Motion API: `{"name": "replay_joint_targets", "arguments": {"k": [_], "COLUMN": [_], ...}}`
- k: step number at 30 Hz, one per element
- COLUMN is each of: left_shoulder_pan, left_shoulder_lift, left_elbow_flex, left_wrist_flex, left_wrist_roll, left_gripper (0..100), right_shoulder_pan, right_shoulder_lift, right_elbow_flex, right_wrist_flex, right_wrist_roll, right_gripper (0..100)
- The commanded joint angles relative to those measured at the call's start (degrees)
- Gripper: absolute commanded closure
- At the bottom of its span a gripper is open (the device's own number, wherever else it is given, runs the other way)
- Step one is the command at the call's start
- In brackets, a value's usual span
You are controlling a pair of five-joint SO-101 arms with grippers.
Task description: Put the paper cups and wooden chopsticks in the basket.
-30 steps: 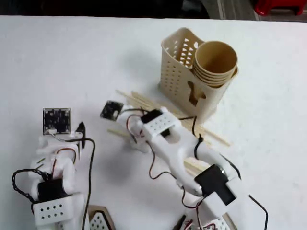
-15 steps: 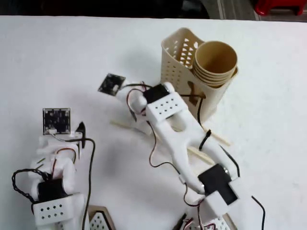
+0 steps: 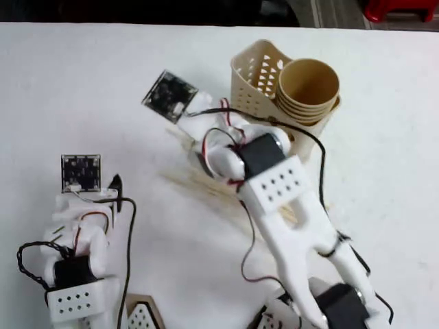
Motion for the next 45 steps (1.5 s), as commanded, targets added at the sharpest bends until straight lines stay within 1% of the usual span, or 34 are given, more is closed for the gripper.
{"name": "replay_joint_targets", "arguments": {"k": [1, 10, 14, 17, 22, 29, 32, 38, 43, 45], "left_shoulder_pan": [-0.13, -0.13, -0.13, -0.13, -0.13, -0.04, -0.04, -0.04, 0.04, 0.92], "left_shoulder_lift": [-0.57, -0.57, -0.57, -0.57, -0.57, -0.57, -0.57, -0.57, -0.57, -0.57], "left_elbow_flex": [-0.35, -0.35, -0.35, -0.35, -0.35, -0.35, -0.35, -0.35, -0.26, -0.26], "left_wrist_flex": [-1.49, -1.49, -1.49, -1.49, -1.49, -1.49, -1.49, -1.49, -1.49, -1.49], "left_wrist_roll": [0.70, 0.70, 0.70, 0.70, 0.70, 0.62, 0.62, 0.62, 0.62, 0.44], "left_gripper": [78, 78, 78, 78, 78, 78, 78, 78, 78, 78], "right_shoulder_pan": [0.66, 1.98, 2.07, 2.51, 5.76, 9.71, 11.21, 15.34, 18.95, 20.00], "right_shoulder_lift": [-6.64, -13.32, -14.55, -14.64, -14.02, -13.93, -12.53, -3.91, 1.45, 2.95], "right_elbow_flex": [-2.55, -2.55, -2.55, -2.64, -2.55, -2.46, -2.29, -2.46, -2.46, -2.46], "right_wrist_flex": [-5.49, -15.78, -22.46, -29.05, -42.33, -55.78, -60.09, -67.56, -69.93, -69.93], "right_wrist_roll": [-4.40, -10.46, -10.81, -10.64, -10.99, -10.99, -11.08, -11.34, -19.08, -20.84], "right_gripper": [98.1, 98.1, 98.1, 98.1, 98.1, 98.1, 98.0, 98.0, 98.0, 98.0]}}
